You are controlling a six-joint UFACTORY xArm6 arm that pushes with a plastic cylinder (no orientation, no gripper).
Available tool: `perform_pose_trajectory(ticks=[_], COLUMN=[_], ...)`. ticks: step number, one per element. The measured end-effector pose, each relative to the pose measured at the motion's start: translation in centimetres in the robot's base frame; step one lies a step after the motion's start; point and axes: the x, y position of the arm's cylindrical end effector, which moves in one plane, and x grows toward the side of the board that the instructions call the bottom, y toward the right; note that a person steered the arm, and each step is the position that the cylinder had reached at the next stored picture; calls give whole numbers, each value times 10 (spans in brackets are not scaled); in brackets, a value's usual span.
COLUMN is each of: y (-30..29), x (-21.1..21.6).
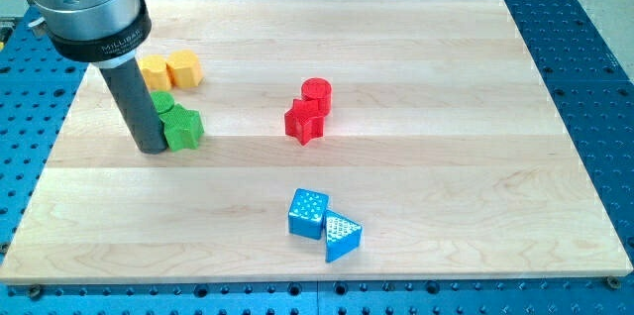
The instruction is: Push the green star slightly up
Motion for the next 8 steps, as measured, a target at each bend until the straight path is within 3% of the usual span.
perform_pose_trajectory(ticks=[2, 3, 4, 8], y=[1, 16, 37, 47], x=[76, 76, 27, -19])
